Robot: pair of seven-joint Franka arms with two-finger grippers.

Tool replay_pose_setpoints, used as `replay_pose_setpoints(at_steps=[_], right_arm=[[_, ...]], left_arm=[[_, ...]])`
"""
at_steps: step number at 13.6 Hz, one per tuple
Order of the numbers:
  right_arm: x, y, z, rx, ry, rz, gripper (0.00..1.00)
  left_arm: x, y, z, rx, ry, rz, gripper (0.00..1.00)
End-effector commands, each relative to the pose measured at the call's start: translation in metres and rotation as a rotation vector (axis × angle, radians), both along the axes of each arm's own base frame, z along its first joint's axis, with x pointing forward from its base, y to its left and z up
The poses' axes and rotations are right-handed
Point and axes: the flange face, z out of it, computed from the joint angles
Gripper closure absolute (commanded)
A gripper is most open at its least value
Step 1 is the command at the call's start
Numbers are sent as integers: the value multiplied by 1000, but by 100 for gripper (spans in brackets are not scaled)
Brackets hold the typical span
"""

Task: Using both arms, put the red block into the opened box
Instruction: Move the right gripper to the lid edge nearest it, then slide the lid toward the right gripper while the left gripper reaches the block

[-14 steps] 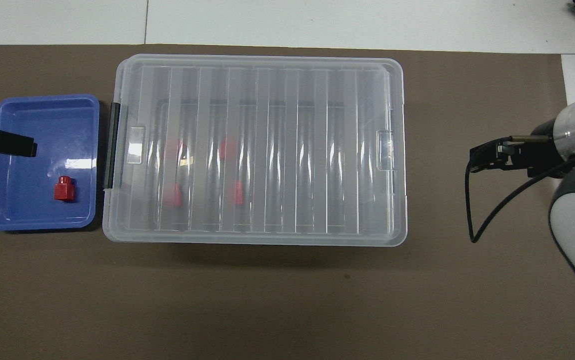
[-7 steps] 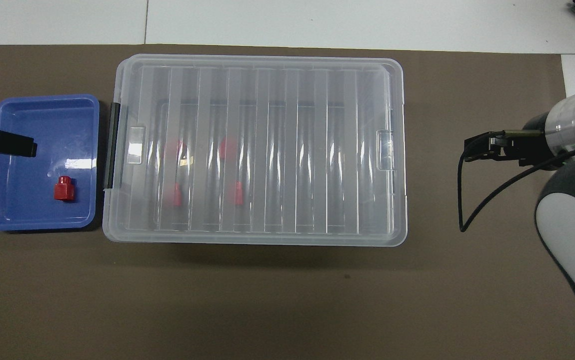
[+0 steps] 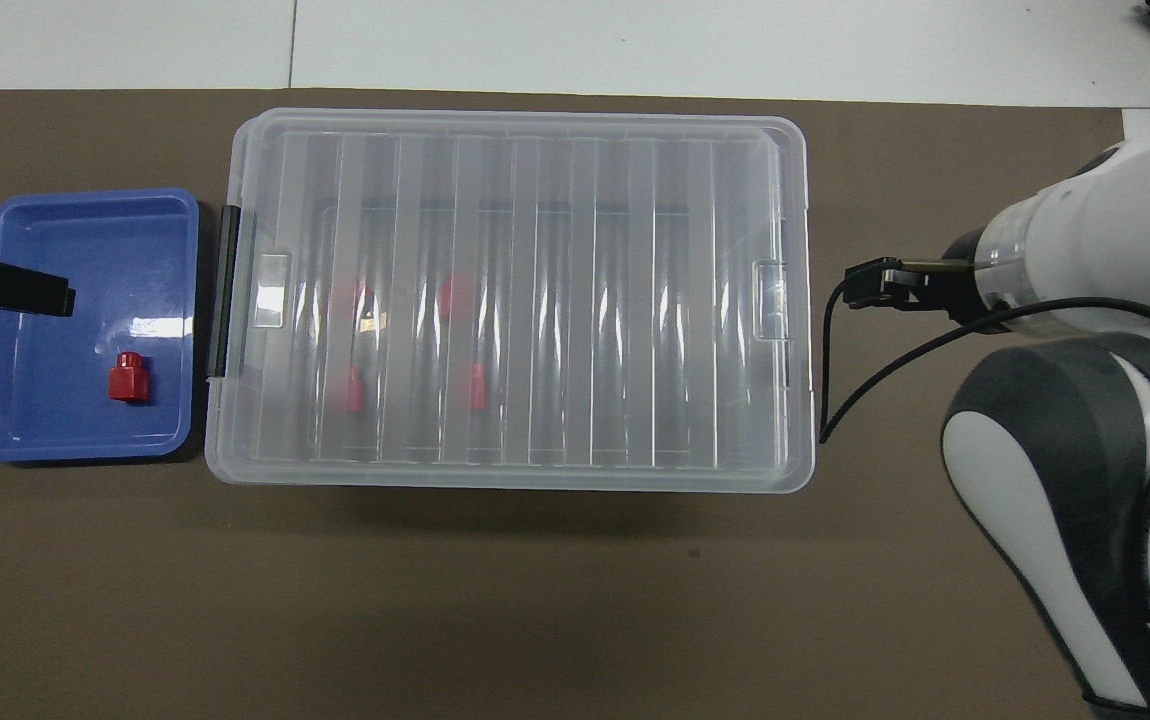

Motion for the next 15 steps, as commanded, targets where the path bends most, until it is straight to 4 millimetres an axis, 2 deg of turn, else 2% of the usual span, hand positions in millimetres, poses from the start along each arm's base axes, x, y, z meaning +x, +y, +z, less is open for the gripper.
replay_pose_setpoints(at_steps=[1,4,5,6,8,9,10,12,15], right_arm=[[8,17,-20,12,-7,-15,6],[14,27,-32,10,-11,-13,10],[14,32,-35,5,-9,-9,13],[16,32,-40,-6,-9,-6,18],[19,33,-48,-11,-10,-3,29],[21,34,-51,-9,-13,-3,34],[21,34,-55,-9,-13,-3,35],[19,43,-72,-10,-7,13,35],[20,43,-82,-29,-8,25,35]], left_arm=[[-5,3,-1,-14,15,1,0],[-6,5,-1,-14,23,5,0],[-10,12,-6,-13,59,23,0],[-16,28,-4,-14,79,52,0],[-11,43,-9,-9,41,79,0],[-7,70,-15,-9,-13,124,0],[-6,82,-19,-9,-42,142,0],[3,85,-31,-7,-48,141,0],[32,86,-76,-1,-12,140,0]])
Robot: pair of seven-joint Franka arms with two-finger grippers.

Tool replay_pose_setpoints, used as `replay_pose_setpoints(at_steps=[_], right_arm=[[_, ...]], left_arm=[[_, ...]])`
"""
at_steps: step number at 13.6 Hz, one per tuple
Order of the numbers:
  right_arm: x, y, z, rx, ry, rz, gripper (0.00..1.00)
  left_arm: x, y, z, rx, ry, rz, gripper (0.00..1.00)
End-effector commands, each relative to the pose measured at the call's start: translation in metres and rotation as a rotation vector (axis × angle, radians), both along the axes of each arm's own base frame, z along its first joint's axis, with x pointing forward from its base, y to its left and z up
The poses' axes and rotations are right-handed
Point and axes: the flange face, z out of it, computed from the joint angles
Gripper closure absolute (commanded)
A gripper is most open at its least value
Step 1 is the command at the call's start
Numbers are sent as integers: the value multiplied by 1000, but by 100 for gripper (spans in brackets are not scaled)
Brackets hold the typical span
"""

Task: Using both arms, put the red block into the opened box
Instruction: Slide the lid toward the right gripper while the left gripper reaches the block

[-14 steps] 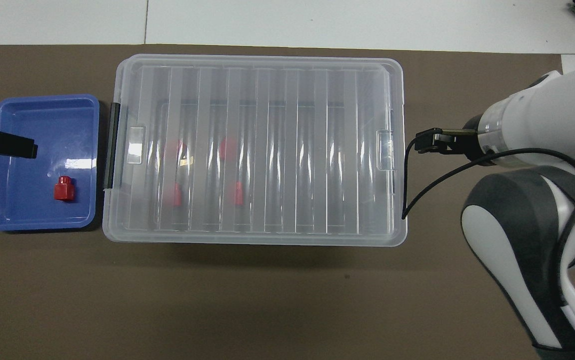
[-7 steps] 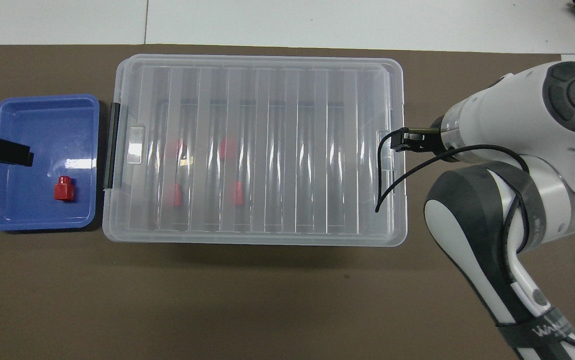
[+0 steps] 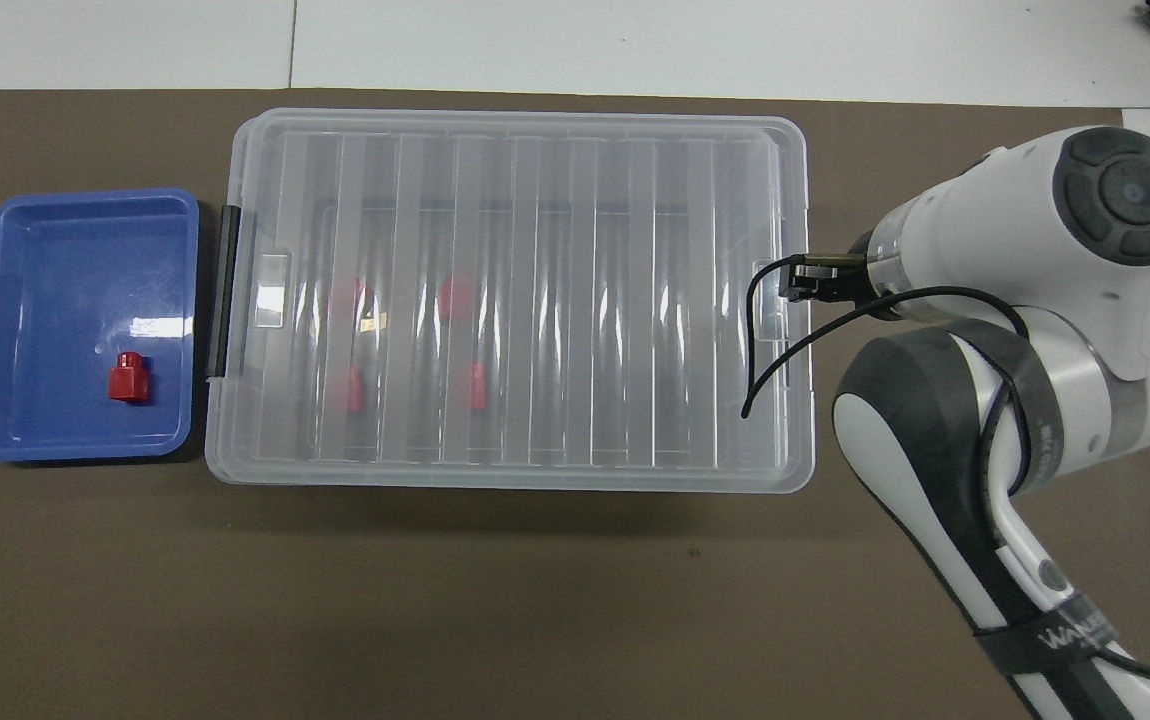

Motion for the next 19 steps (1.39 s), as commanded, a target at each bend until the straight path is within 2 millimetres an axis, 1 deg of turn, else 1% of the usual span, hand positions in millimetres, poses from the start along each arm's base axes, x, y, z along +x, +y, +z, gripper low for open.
replay_pose_setpoints(at_steps=[1,3,4,5,6,7,8,9,10,11,14,15,17,18,19], right_arm=[[0,-1,-7,-30,-15,-8,35],[1,-4,-8,-34,-14,-8,35],[0,-5,-10,-45,-12,-2,35],[0,-10,-11,-54,-10,-3,35],[-1,-11,-13,-61,-2,2,35],[-1,-14,-14,-71,1,15,35],[0,-15,-13,-75,0,31,34],[1,-20,-13,-80,0,36,35],[3,-29,-13,-83,1,42,35],[4,-34,-13,-87,2,73,35],[10,-60,-13,-99,4,144,34],[12,-69,-13,-104,6,179,33],[15,-90,-13,-113,10,232,33],[16,-101,-13,-118,14,255,33],[17,-110,-13,-122,17,279,33]], left_arm=[[31,0,-48,-10,17,-1,0],[52,2,-75,-3,14,-1,0],[60,6,-84,1,8,2,0],[67,16,-97,3,7,15,0],[69,26,-109,2,1,30,0],[67,33,-137,-2,26,43,0],[58,42,-166,-4,32,60,0],[47,48,-187,-5,32,70,0],[39,55,-199,-7,38,81,0],[35,56,-205,-9,49,87,0],[30,48,-218,-14,72,92,0],[25,45,-223,-17,70,119,0],[15,31,-243,-19,39,132,0],[10,30,-252,-19,38,130,0],[6,36,-258,-19,42,134,0]])
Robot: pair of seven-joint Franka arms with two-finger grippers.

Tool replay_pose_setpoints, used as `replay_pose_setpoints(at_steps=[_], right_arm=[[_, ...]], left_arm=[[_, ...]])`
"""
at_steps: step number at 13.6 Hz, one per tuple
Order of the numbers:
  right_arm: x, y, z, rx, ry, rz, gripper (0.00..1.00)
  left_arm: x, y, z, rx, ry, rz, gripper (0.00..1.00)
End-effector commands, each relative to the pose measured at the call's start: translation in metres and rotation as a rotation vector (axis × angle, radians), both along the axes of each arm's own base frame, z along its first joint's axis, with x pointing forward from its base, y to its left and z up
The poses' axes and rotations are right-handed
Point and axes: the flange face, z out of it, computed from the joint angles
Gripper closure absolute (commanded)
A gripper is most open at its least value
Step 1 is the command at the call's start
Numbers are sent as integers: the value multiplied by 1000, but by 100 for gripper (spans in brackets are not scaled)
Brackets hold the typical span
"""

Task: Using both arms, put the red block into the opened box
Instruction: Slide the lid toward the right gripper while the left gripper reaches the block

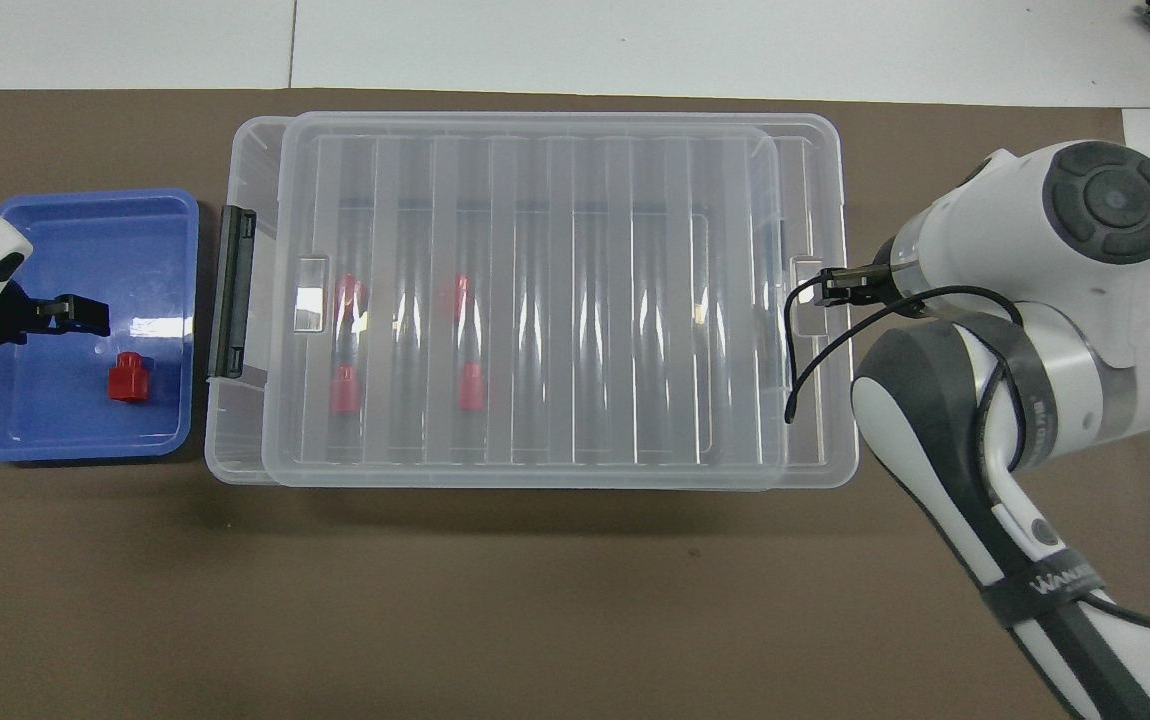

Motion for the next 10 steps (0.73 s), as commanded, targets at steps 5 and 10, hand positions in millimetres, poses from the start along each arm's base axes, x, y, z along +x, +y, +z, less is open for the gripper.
replay_pose_setpoints(at_steps=[5,10], right_arm=[[2,-65,-1,-41,22,189,33],[1,-113,0,-56,36,309,33]], left_arm=[[-29,4,-17,-15,4,29,0],[-42,-2,-29,-17,6,19,0]])
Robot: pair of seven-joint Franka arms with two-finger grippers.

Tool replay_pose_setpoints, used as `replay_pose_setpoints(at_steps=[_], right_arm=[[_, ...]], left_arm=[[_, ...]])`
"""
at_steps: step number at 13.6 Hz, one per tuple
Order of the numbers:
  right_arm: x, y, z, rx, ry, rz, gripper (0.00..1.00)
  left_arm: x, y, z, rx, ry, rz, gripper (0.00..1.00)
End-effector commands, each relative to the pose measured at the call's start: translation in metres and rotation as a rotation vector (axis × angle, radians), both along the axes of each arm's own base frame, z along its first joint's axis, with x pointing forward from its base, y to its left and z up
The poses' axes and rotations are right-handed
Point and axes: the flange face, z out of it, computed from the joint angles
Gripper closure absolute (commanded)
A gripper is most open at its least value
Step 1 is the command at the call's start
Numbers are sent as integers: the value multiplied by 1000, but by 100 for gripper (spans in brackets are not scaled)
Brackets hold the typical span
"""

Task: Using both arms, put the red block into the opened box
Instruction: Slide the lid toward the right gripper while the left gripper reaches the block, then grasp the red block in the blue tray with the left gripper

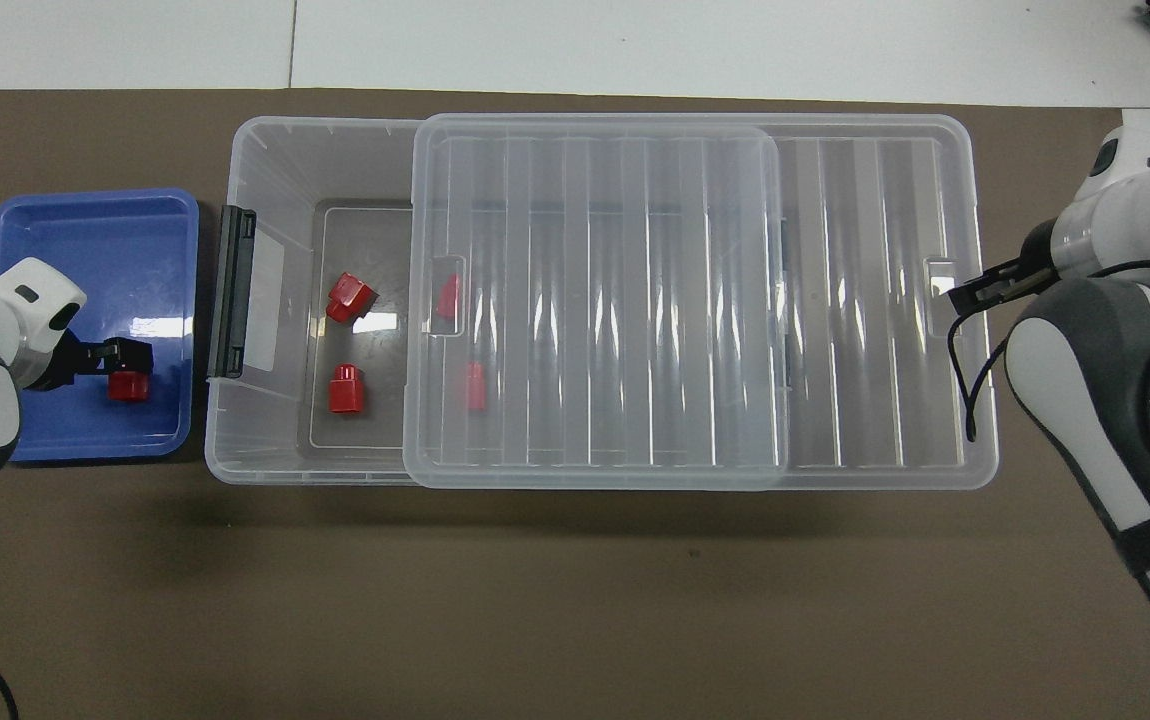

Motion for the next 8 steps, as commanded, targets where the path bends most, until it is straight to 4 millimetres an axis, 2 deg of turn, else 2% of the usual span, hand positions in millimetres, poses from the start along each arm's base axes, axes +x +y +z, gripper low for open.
replay_pose_setpoints(at_steps=[1,3,5,6,8], right_arm=[[-3,-28,0,-17,11,74,33],[-4,-39,0,-17,13,102,33],[-3,-38,1,-14,10,98,33],[-3,-34,1,-12,10,98,33],[-4,-26,6,-8,5,70,33]], left_arm=[[-21,-6,-7,-10,-33,-1,0],[-27,-9,-11,-10,-42,-2,0],[-27,-10,-11,-10,-41,-4,1],[-27,-10,-11,-10,-41,-4,12],[-26,-11,-11,-10,-38,-7,44]])
